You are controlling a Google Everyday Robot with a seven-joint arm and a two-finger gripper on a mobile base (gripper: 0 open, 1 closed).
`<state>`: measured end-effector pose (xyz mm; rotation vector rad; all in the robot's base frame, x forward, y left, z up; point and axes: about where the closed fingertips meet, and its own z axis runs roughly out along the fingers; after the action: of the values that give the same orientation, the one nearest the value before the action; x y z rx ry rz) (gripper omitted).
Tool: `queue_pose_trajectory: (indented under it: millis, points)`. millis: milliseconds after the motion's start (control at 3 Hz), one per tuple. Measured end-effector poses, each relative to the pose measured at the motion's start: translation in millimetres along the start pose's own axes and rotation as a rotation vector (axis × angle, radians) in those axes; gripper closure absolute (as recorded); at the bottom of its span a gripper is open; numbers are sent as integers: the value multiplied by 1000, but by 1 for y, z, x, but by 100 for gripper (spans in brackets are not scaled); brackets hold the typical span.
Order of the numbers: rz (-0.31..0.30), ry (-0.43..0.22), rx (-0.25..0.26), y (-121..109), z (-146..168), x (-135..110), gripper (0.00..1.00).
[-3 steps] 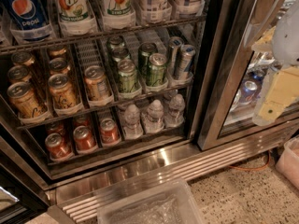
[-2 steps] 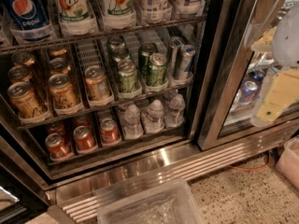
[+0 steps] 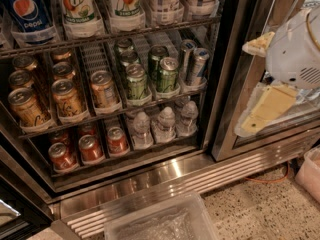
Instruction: Pick 7up can from top shelf of fridge
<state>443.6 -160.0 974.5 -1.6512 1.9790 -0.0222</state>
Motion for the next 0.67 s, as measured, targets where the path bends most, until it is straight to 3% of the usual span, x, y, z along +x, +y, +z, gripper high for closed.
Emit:
queue_pose_trajectory:
  millis: [667]
  points:
    - [38, -227, 160, -15, 9, -39, 0]
